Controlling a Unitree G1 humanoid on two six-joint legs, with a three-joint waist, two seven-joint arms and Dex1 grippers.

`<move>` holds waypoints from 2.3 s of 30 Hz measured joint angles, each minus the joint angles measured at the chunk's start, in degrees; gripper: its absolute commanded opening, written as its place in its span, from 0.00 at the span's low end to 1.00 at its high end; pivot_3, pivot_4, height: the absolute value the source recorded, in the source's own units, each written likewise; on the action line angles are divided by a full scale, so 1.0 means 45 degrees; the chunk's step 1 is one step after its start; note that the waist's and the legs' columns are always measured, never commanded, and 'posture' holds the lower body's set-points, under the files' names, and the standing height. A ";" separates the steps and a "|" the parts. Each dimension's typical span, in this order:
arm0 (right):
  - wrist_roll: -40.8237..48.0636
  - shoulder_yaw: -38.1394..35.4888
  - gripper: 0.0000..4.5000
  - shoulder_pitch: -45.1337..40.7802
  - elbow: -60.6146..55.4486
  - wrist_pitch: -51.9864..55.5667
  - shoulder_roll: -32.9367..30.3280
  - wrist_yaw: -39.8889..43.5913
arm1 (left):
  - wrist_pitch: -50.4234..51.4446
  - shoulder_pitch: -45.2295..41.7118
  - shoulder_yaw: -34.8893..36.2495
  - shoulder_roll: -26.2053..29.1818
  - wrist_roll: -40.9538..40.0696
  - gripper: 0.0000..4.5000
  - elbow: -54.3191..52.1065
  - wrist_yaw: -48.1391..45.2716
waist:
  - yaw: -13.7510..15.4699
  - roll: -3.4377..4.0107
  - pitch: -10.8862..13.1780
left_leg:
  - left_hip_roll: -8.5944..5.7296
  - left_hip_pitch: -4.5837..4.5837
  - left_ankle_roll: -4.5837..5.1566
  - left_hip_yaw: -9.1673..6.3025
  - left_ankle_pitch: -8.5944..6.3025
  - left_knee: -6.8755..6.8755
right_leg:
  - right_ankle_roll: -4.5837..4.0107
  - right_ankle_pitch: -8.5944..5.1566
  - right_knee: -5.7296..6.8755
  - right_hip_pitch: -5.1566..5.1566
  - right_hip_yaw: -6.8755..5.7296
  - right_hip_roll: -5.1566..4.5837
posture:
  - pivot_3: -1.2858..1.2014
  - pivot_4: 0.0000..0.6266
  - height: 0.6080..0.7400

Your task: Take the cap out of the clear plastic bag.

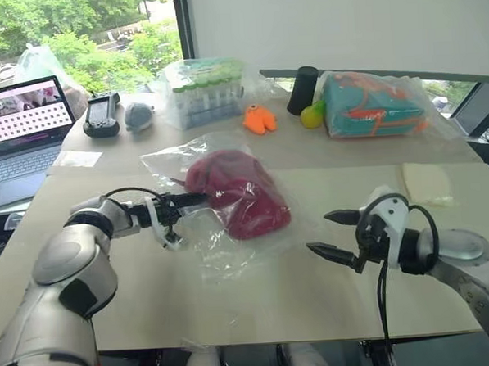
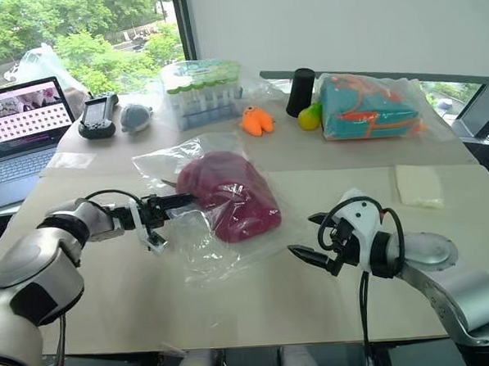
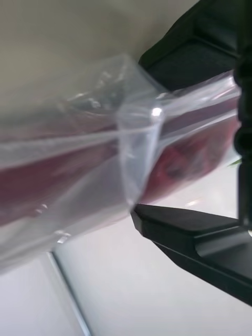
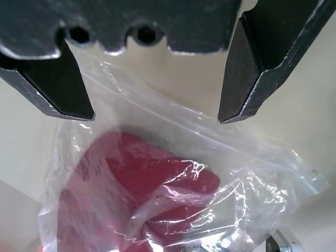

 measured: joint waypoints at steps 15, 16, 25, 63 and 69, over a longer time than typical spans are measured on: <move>-0.0154 0.0571 1.00 -0.1058 0.1038 -0.0143 0.0005 0.1004 | -0.8781 0.1834 0.5934 0.0597 -0.6419 0.71 0.3295 -1.0156 | 0.0066 0.0004 -0.0005 | 0.0001 0.0006 0.0003 0.0008 0.0002 0.0024 | -0.0029 0.0017 -0.0001 0.0019 -0.0012 -0.0002 | 0.52 0.24 1.00; -0.0158 0.0581 1.00 -0.1071 0.1089 -0.0147 0.0006 0.1087 | -0.9340 0.1168 0.7706 0.0190 -0.6045 0.71 0.5462 -1.2008 | 0.0081 -0.0003 -0.0006 | 0.0002 0.0000 0.0004 0.0009 0.0002 0.0034 | -0.0032 0.0019 -0.0007 0.0019 -0.0026 0.0002 | 0.52 0.24 1.00; -0.0166 0.0600 1.00 -0.1121 0.1253 -0.0153 0.0002 0.1380 | -0.9540 0.1430 1.7496 0.1577 -0.3983 0.71 0.9180 -2.0316 | -0.0156 0.0003 -0.0018 | 0.0018 0.0021 0.0006 0.0010 -0.0001 0.0032 | -0.0038 0.0021 0.0081 0.0008 -0.0022 0.0004 | 0.52 0.24 1.00; -0.0891 0.1516 1.00 -0.2458 0.2351 -0.0169 0.1558 0.1308 | 0.9892 0.0201 2.1367 -0.4120 -1.5477 0.71 0.0686 -1.5872 | -0.0317 0.0006 -0.0012 | 0.0074 -0.0018 0.0006 -0.0039 -0.0003 0.0181 | -0.0063 -0.0004 0.0228 -0.0010 -0.0083 0.0044 | 0.52 0.24 1.00; -0.1217 0.1528 1.00 -0.2496 0.2709 -0.0169 0.2039 0.0770 | 1.0208 0.0368 2.0575 -0.4961 -1.7247 0.71 -0.2294 -1.7422 | -0.0223 0.0007 -0.0013 | 0.0060 -0.0011 0.0005 -0.0043 -0.0003 0.0187 | -0.0060 -0.0001 0.0215 0.0012 -0.0083 0.0038 | 0.52 0.24 1.00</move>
